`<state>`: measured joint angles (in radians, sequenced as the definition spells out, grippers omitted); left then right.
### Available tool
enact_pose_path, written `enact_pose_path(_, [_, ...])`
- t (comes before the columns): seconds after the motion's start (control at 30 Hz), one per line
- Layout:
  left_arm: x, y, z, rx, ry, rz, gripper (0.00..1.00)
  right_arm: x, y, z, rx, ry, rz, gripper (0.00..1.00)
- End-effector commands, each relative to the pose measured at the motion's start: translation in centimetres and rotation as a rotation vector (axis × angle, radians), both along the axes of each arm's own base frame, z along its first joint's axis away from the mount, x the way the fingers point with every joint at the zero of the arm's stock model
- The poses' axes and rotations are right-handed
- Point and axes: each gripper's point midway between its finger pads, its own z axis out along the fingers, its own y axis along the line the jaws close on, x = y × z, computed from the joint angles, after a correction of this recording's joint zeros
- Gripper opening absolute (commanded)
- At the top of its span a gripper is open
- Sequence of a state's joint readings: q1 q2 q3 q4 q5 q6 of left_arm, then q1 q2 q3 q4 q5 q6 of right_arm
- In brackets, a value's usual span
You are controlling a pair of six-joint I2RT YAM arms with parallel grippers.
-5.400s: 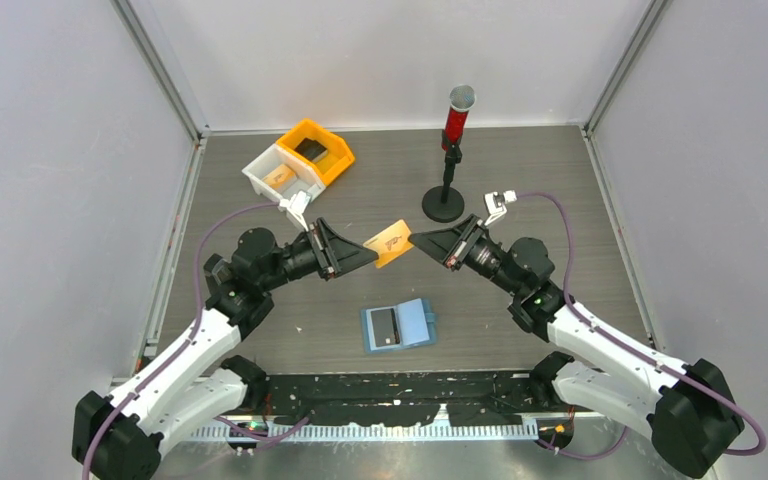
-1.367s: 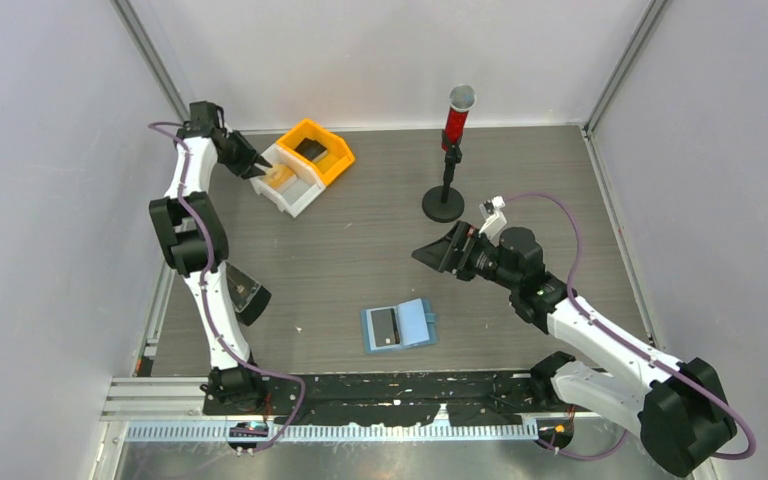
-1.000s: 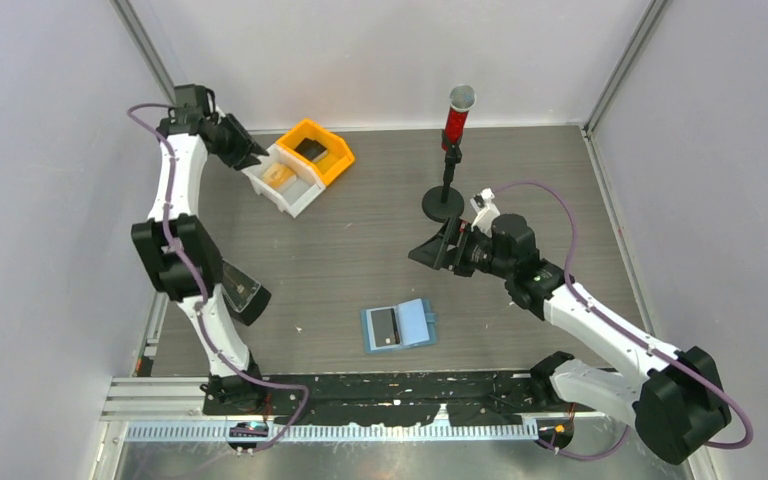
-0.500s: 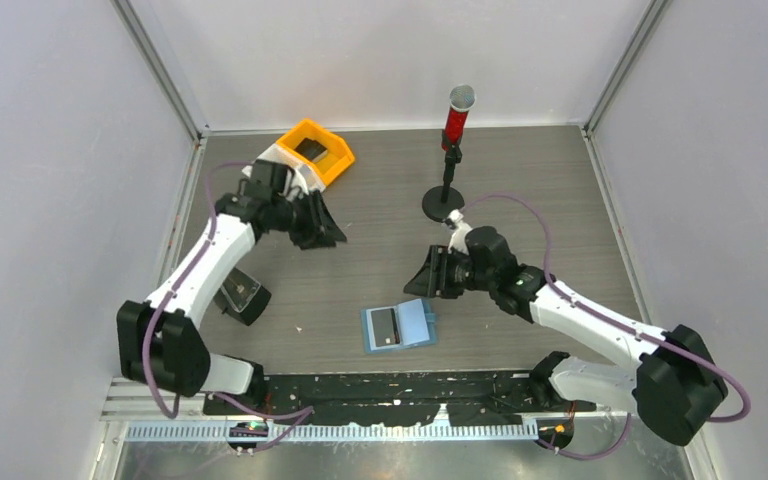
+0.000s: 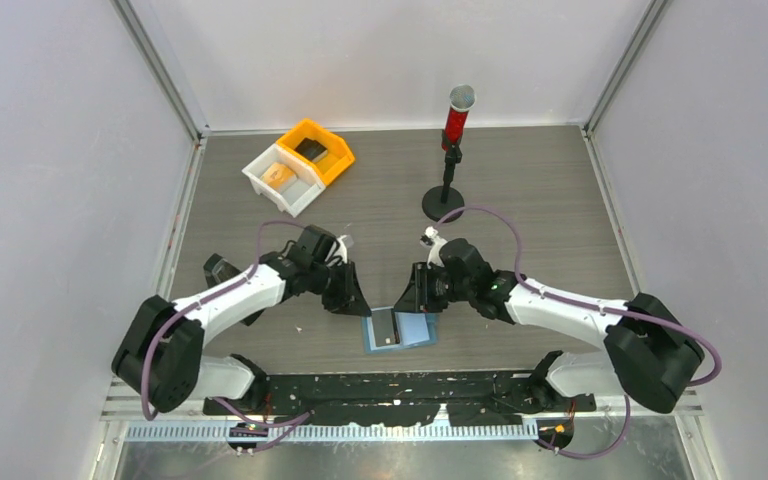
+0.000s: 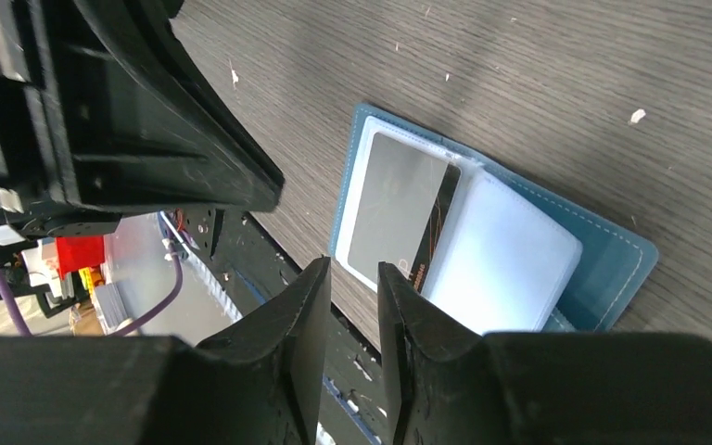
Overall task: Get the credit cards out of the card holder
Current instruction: Remove the credit card from the card holder.
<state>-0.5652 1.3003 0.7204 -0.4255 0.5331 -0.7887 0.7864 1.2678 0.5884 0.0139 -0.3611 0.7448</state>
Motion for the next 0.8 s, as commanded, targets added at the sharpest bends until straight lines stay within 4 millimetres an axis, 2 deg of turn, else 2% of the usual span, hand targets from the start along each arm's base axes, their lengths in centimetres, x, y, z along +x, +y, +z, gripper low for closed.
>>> enact_pose_path(0.0, [1.5,-2.5,0.0,-0.076,-0.072,0.008,0.08,0.3,1.1,0.0,0.045,-0.019,0.014,0.32])
enact_pose_path(0.13, [1.1,-2.6,-2.5,-0.056,-0.035,0.015,0.02,0.1,1.2,-1.7,0.022,0.013,0.020,0.31])
enact_pose_path(0.3, [0.4,-1.8,-5.0,0.004,0.004,0.024,0.01,0.0,1.2,-2.7,0.022,0.024,0.018,0.31])
enact_pose_path(0.77, [-1.2,-0.2,-8.0,0.107,0.038,0.036,0.01,-0.8,0.5,-6.2,-0.013,0.066,0.021,0.33])
